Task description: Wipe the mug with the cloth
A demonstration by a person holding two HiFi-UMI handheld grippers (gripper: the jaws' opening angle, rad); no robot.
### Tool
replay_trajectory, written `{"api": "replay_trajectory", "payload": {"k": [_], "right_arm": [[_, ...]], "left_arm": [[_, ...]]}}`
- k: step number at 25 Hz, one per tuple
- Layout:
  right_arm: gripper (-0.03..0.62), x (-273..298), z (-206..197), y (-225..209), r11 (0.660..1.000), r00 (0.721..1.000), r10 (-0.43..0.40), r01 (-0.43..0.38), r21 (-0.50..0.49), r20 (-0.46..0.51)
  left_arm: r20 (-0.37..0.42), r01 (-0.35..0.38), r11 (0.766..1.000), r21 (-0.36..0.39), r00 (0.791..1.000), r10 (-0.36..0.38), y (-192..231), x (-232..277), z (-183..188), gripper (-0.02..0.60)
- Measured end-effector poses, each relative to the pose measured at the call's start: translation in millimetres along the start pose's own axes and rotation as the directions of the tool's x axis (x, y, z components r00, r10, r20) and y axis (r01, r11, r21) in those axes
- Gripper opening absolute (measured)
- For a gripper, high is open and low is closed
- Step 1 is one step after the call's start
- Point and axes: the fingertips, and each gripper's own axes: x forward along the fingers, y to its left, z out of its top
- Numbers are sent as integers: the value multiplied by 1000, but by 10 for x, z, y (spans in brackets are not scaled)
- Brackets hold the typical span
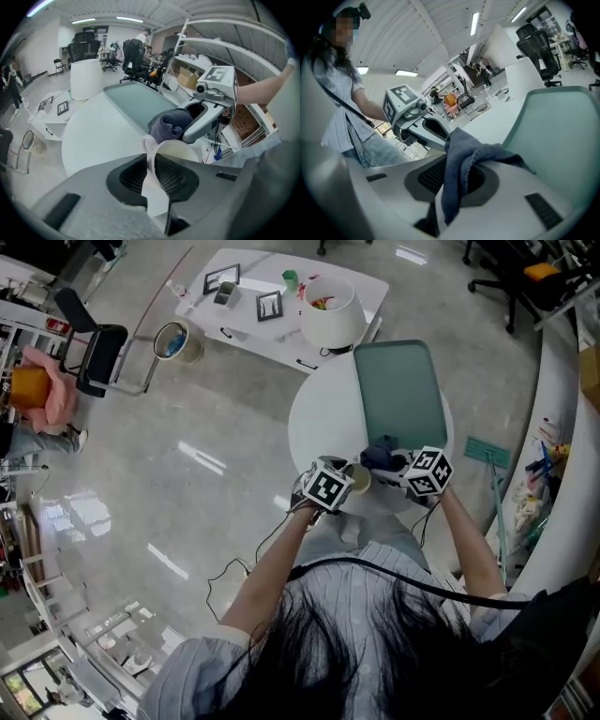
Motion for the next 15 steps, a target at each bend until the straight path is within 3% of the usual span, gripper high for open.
{"api": "replay_trajectory", "payload": {"k": [6, 9, 12, 15], "right_arm": [[78, 5, -37, 51, 995, 994, -72, 67, 69, 83], [80, 0, -66, 88, 992, 989, -97, 87, 97, 114], [80, 7, -102, 134, 987, 982, -122, 105, 122, 141], [80, 5, -101, 152, 980, 972, -157, 131, 152, 175]], "left_arm": [[32, -6, 998, -58, 999, 8, 20, -27, -36, 61], [29, -49, 995, -90, 998, 52, 102, -126, -57, 61], [55, -55, 982, -181, 996, 66, 151, -183, -78, 61], [83, -52, 953, -299, 993, 80, 217, -213, -105, 61]]}}
